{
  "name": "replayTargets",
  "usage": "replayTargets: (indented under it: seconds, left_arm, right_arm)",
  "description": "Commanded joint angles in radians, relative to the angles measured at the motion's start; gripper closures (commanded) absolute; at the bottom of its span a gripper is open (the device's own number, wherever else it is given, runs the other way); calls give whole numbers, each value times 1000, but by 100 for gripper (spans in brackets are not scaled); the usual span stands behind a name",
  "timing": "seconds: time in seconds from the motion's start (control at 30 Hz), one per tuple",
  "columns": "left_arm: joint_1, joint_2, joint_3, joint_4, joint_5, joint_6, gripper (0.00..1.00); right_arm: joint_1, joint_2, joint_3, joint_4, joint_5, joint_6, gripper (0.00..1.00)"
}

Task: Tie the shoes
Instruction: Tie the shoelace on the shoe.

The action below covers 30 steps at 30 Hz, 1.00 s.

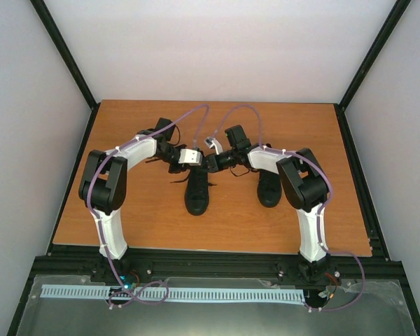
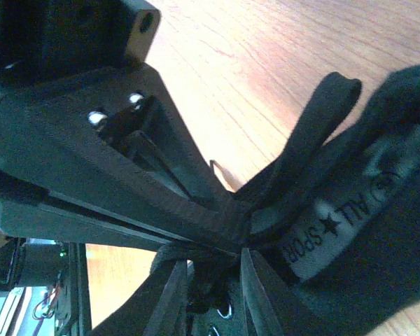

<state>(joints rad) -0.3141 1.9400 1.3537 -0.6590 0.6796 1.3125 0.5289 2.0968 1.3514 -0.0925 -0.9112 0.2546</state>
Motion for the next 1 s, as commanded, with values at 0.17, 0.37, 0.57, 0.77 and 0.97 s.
replayTargets:
  seconds: [0.17, 0.37, 0.57, 0.77, 0.97]
  left_arm:
    - [-10, -31, 18, 12, 64, -5, 99]
    - [-10, -32, 39, 7, 28, -32, 95]
    - [9, -47, 64, -55, -3, 1, 58]
    - [54, -83, 122, -179, -36, 123, 49]
    - [61, -29, 191, -253, -93, 158, 48]
  right_arm:
    - [26, 9, 25, 67, -60, 1, 86]
    - [23, -25, 12, 14, 1, -23, 97]
    - [9, -79, -13, -47, 74, -65, 97]
    - [10, -85, 19, -130, 76, -124, 97]
    - [11, -79, 39, -159, 71, -143, 97]
